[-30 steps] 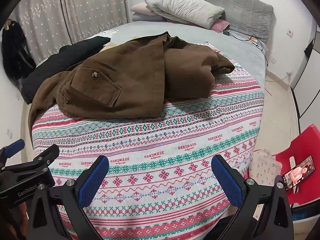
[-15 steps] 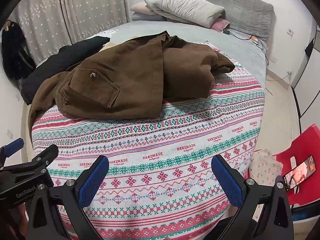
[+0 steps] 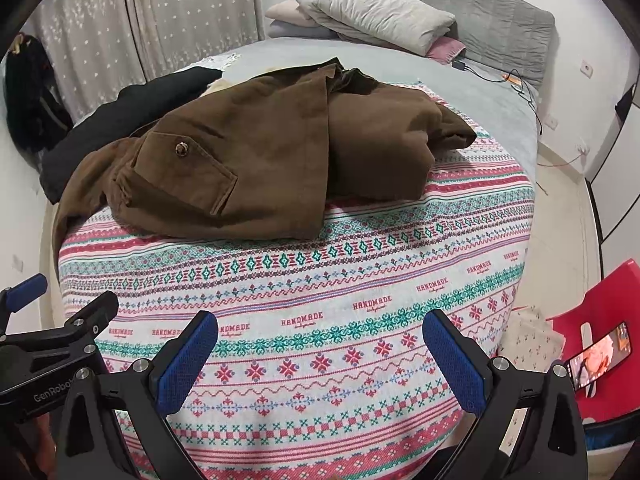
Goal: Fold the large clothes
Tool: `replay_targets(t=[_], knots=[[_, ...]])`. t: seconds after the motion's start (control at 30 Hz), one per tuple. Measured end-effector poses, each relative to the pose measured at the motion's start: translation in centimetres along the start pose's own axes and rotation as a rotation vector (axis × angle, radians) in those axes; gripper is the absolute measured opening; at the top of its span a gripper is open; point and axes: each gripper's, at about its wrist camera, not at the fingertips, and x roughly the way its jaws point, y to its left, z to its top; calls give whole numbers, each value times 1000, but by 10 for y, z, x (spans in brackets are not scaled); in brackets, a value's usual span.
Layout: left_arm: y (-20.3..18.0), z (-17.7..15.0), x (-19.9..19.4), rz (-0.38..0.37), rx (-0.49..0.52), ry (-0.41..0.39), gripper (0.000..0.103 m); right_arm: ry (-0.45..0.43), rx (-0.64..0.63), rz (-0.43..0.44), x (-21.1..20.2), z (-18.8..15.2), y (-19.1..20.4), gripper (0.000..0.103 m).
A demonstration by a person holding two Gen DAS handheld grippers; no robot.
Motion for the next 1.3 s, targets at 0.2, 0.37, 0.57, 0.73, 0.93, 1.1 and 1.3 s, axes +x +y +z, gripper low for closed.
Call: replay_targets(t=[0.2, 0.37, 0.57, 0.73, 0.93, 1.1, 1.3], knots=[[-3, 6, 13, 5, 0, 16, 103, 8, -9, 0, 12, 8, -2, 103], [-4, 13, 28, -18, -4, 10, 103, 23, -18, -1, 27, 16, -5, 103], [-9, 26, 47, -107, 82, -36, 103, 22, -57, 20, 46, 34, -19, 103], [-11, 48, 58, -168, 123, -57, 102, 37, -12, 105, 57, 67, -49, 103], [-22, 55, 88, -415, 59, -22, 96, 46, 42, 127, 72, 97, -79, 103], [-78, 42, 82, -451, 318, -136, 92, 87, 93, 227, 87, 93, -91, 103], [-140, 44, 97, -425, 642, -199, 90, 77, 119, 266, 83, 95, -102, 103]])
